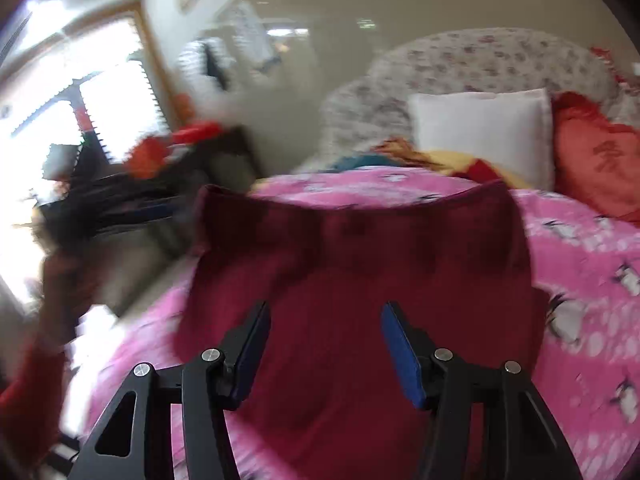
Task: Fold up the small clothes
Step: 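Grasp the hem with both grippers and fold it up toward the collar, then open both grippers and release the folded sweater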
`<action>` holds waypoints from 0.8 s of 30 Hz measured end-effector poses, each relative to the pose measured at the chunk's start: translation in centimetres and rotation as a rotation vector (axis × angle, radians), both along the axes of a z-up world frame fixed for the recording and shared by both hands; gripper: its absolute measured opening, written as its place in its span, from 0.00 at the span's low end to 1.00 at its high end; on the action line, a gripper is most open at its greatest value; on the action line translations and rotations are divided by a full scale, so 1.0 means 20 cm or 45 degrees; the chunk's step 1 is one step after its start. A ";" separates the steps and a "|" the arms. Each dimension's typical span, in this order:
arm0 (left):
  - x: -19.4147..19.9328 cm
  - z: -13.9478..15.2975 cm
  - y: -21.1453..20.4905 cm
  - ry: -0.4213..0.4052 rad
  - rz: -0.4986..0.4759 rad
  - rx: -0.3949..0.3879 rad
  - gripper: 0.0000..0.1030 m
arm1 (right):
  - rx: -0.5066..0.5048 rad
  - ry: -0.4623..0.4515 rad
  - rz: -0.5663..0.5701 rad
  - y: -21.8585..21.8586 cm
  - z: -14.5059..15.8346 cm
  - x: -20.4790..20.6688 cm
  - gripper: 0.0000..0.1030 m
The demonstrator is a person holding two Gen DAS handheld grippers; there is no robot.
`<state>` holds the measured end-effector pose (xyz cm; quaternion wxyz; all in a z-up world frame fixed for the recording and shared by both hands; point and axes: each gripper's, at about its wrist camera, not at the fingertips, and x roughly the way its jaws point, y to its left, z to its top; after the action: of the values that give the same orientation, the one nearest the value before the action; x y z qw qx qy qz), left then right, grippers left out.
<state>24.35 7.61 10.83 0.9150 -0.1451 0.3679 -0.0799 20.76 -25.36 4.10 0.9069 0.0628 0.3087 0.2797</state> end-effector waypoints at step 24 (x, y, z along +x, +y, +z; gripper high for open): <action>0.26 -0.49 -0.09 0.136 0.117 0.169 0.70 | -0.056 0.185 -0.380 -0.21 -0.14 0.24 0.54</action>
<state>29.63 5.74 1.03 0.9044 -0.1049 0.4136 -0.0056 25.47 -29.59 1.31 0.9149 0.1080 0.3667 0.1299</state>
